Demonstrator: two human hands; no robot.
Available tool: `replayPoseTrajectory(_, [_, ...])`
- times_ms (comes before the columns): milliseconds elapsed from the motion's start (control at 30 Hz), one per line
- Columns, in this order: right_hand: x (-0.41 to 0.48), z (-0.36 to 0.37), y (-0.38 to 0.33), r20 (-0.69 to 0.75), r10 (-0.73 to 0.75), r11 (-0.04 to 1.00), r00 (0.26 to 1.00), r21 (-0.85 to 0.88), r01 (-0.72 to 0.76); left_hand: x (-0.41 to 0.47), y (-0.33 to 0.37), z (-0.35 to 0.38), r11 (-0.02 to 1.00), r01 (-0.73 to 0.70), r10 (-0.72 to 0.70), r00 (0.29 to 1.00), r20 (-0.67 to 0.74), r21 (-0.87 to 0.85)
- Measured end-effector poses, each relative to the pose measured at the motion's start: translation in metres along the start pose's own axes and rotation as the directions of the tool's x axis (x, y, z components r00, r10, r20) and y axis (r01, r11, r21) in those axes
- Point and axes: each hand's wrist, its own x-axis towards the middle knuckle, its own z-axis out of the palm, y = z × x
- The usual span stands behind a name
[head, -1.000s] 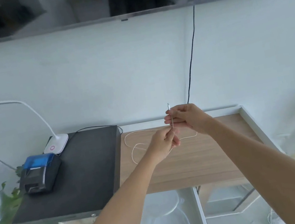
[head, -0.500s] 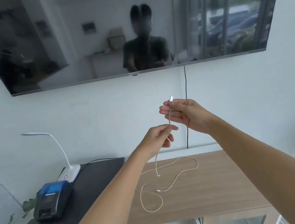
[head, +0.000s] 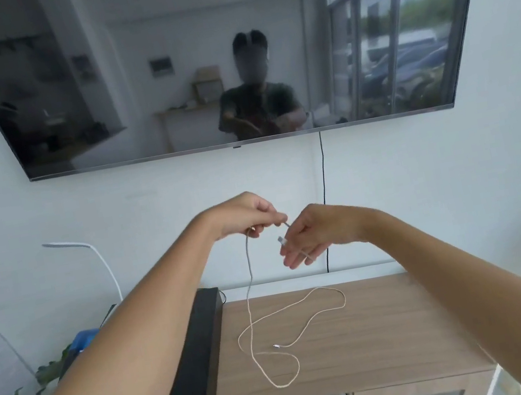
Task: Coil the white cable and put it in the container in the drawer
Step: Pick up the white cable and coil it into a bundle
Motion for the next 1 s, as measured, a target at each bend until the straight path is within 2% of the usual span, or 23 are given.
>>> replayPoseTrajectory(67, [0.006, 0.008, 0.003, -0.19, 0.021, 0.988, 0.982, -0.147, -0.05, 0.001, 0.017, -0.006, 0.996, 0.007, 0.0, 0.998, -0.068, 0.09])
replayPoseTrajectory(100, [0.009, 0.009, 0.005, -0.313, -0.009, 0.988, 0.95, -0.151, -0.041, 0.001, 0.024, -0.005, 0.994, -0.002, 0.013, 0.995, -0.102, 0.106])
replayPoseTrajectory(167, [0.01, 0.008, 0.005, -0.485, -0.062, 0.997, 0.872, 0.007, 0.074, 0.001, 0.034, 0.002, 0.995, -0.036, 0.05, 0.986, -0.159, 0.09])
replayPoseTrajectory(233, [0.004, 0.003, 0.003, -0.538, -0.121, 0.945, 0.834, 0.194, 0.262, -0.002, 0.038, 0.011, 0.997, -0.074, 0.077, 0.981, -0.179, 0.023])
replayPoseTrajectory(333, [-0.004, -0.009, -0.004, -0.538, -0.159, 0.78, 0.828, 0.446, 0.44, -0.008, 0.035, 0.028, 0.987, -0.136, 0.118, 0.975, -0.19, -0.085])
replayPoseTrajectory(433, [-0.005, -0.016, -0.013, -0.521, -0.156, 0.664, 0.839, 0.574, 0.48, -0.01, 0.03, 0.043, 0.959, -0.219, 0.168, 0.95, -0.263, -0.178])
replayPoseTrajectory(533, [-0.006, -0.016, -0.013, -0.492, -0.172, 0.627, 0.853, 0.613, 0.48, -0.009, 0.024, 0.05, 0.939, -0.271, 0.193, 0.925, -0.328, -0.212])
replayPoseTrajectory(800, [-0.014, -0.019, -0.016, -0.419, -0.186, 0.609, 0.889, 0.66, 0.439, -0.007, 0.008, 0.065, 0.907, -0.266, 0.144, 0.924, -0.354, -0.325])
replayPoseTrajectory(900, [-0.016, -0.021, -0.019, -0.412, -0.21, 0.612, 0.887, 0.652, 0.448, -0.006, 0.004, 0.068, 0.888, -0.244, 0.146, 0.953, -0.264, -0.391])
replayPoseTrajectory(1000, [-0.02, -0.026, -0.02, -0.393, -0.242, 0.591, 0.887, 0.665, 0.456, -0.009, -0.007, 0.065, 0.843, -0.107, 0.11, 0.994, -0.026, -0.528])
